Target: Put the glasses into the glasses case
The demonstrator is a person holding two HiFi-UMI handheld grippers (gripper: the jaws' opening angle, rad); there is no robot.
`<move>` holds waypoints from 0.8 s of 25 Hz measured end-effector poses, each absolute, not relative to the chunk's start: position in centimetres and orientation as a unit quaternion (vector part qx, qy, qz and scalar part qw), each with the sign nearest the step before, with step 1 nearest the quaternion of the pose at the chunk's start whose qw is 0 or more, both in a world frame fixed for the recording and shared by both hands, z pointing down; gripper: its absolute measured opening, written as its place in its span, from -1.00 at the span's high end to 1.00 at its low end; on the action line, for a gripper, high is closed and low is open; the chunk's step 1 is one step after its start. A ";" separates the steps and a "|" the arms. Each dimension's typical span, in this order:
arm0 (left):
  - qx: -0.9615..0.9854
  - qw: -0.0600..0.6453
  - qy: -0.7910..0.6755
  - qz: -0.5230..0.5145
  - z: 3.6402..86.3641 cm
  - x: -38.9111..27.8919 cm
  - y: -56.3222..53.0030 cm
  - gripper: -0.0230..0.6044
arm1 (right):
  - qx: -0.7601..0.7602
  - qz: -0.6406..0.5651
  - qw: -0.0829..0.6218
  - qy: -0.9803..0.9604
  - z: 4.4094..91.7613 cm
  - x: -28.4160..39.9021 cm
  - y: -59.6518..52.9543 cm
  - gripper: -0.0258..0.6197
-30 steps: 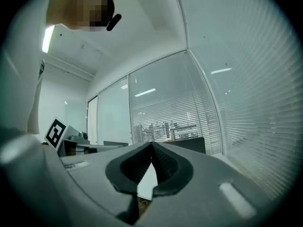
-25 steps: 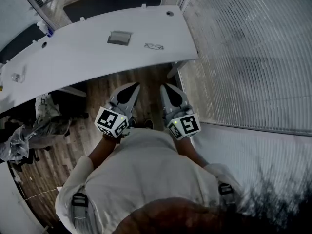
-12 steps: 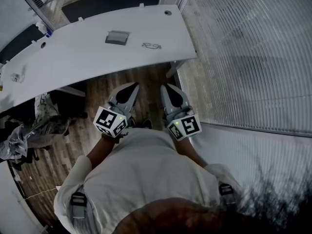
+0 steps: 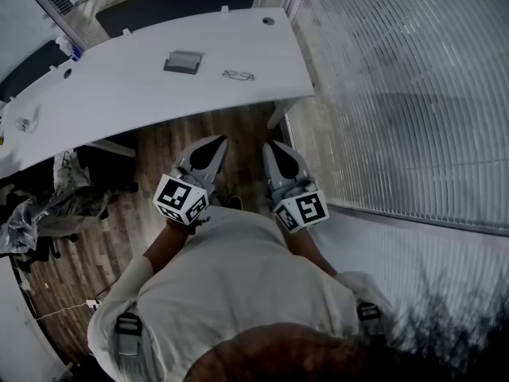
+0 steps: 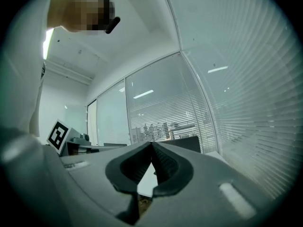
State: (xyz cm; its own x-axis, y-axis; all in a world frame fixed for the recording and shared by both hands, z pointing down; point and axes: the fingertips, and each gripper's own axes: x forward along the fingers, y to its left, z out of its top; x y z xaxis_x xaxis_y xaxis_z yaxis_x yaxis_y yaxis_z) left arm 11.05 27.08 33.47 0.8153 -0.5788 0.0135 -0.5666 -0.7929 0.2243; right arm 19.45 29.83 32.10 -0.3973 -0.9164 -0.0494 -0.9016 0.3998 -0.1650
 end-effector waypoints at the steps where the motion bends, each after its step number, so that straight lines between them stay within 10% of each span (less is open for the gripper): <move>1: 0.946 0.110 -0.304 -0.028 33.4 11.2 27.0 0.92 | -0.544 -0.061 0.066 0.834 32.3 19.6 29.7 0.92; 20: 0.928 0.121 -0.349 -0.041 35.0 6.0 14.4 0.92 | -0.503 -0.070 0.033 0.861 33.7 14.5 17.0 0.92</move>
